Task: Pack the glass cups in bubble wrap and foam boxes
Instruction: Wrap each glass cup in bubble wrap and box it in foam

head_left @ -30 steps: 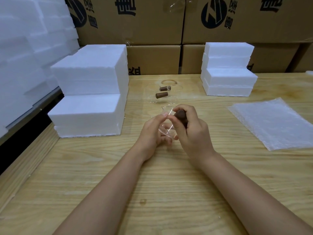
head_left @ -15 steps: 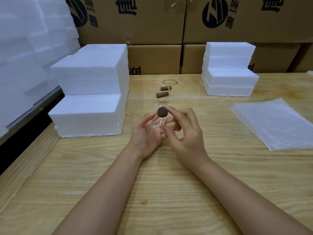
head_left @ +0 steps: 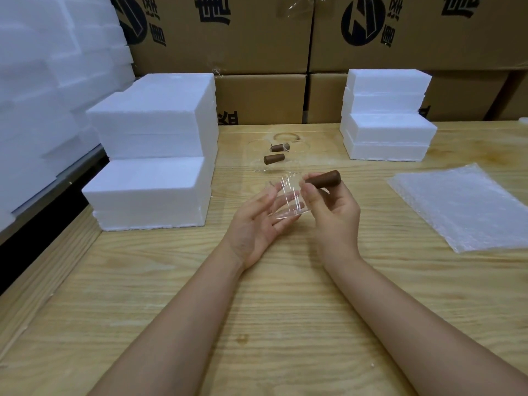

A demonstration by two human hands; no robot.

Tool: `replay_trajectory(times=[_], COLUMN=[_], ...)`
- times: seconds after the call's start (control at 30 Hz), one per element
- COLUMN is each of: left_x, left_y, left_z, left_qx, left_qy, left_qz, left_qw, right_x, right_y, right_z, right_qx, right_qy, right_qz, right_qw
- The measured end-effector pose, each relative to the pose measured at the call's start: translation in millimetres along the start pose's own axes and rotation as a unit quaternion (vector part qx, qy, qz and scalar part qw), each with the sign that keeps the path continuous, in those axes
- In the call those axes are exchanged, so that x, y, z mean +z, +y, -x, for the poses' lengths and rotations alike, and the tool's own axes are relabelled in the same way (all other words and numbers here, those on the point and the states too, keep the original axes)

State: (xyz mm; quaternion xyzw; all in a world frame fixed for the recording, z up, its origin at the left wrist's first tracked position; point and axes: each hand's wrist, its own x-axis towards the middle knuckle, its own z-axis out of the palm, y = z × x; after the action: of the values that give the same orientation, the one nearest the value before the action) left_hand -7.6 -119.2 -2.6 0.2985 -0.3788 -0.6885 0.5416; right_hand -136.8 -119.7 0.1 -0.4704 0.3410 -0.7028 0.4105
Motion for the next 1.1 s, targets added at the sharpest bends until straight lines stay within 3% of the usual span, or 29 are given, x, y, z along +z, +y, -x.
replay_trajectory(times=[0.2, 0.53, 0.87, 1.03, 1.1], left_x=[1.8, 4.8, 3.0, 6.0, 5.3], left_y=[-1.9, -4.5, -6.7, -8.8, -7.2], left_z=[-0.5, -1.3, -5.0, -4.0, -2.7], left_qx=[0.036, 0.093, 0.127, 0.165, 0.177], left_qy=[0.056, 0.068, 0.084, 0.125, 0.12], left_qz=[-0.049, -0.076, -0.17, -0.234, -0.259], left_qw=[0.997, 0.99, 0.974, 0.95, 0.942], right_x=[-0.8, 2.7, 0.2, -1.1, -1.6], right_y=[4.1, 5.6, 4.8, 4.5, 4.6], right_z=[-5.9, 0.7, -2.0, -3.2, -6.3], right_qx=[0.107, 0.12, 0.202, 0.23, 0.254], right_qy=[0.016, -0.028, -0.077, -0.103, -0.078], right_qz=[-0.12, -0.025, -0.17, -0.186, -0.19], right_qw=[0.987, 0.992, 0.961, 0.95, 0.945])
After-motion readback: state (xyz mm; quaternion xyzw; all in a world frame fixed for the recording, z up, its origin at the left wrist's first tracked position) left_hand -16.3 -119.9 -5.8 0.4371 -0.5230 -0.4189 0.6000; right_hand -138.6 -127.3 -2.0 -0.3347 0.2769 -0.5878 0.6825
